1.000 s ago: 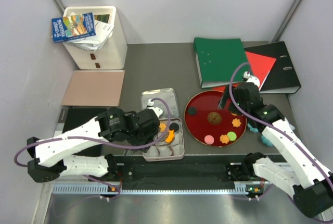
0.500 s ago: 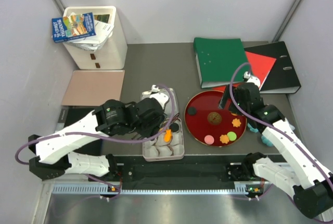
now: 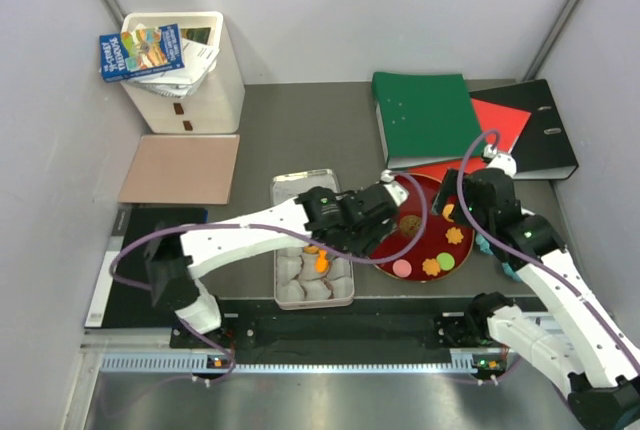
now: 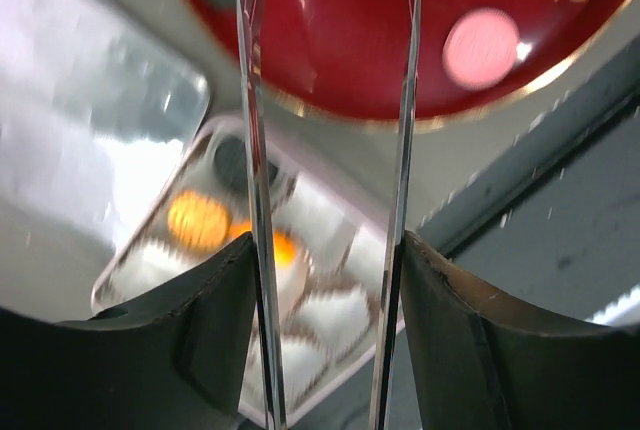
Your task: Pack the cookies
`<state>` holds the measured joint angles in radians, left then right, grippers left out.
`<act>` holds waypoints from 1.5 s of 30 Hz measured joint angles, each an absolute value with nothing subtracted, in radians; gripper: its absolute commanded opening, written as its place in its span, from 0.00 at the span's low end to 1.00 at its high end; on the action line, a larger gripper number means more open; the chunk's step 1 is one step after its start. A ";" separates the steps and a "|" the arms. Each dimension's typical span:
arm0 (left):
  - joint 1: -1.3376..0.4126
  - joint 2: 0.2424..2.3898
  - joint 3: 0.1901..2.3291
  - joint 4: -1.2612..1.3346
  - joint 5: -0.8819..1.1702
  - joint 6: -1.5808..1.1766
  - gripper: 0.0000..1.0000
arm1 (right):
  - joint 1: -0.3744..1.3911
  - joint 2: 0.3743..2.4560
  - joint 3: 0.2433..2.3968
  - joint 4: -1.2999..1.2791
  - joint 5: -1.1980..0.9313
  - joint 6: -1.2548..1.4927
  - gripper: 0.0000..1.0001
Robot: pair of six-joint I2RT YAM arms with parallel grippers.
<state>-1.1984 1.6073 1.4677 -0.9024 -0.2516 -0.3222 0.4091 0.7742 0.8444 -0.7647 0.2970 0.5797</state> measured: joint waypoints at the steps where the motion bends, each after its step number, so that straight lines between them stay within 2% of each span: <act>1: -1.198 1.644 1.491 -0.886 -0.249 -0.310 0.61 | 0.409 0.768 0.845 -0.774 0.300 0.580 0.96; 15: -1.173 1.952 1.658 -0.606 -0.193 -0.265 0.61 | 0.405 0.700 0.936 -0.855 0.348 0.588 0.96; 23: -1.142 2.032 1.715 -0.457 -0.130 -0.294 0.60 | 0.403 0.667 1.006 -0.882 0.409 0.614 0.96; 33: -1.142 2.086 1.730 -0.404 -0.054 -0.304 0.58 | 0.403 0.656 1.036 -0.910 0.460 0.622 0.97; 45: -1.142 2.086 1.628 -0.397 -0.094 -0.301 0.58 | 0.403 0.655 1.036 -0.912 0.462 0.623 0.97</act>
<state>-1.1416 2.0865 1.6279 -0.3965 -0.0944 -0.3012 0.4030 0.6552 1.0355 -0.9123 0.4622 0.6228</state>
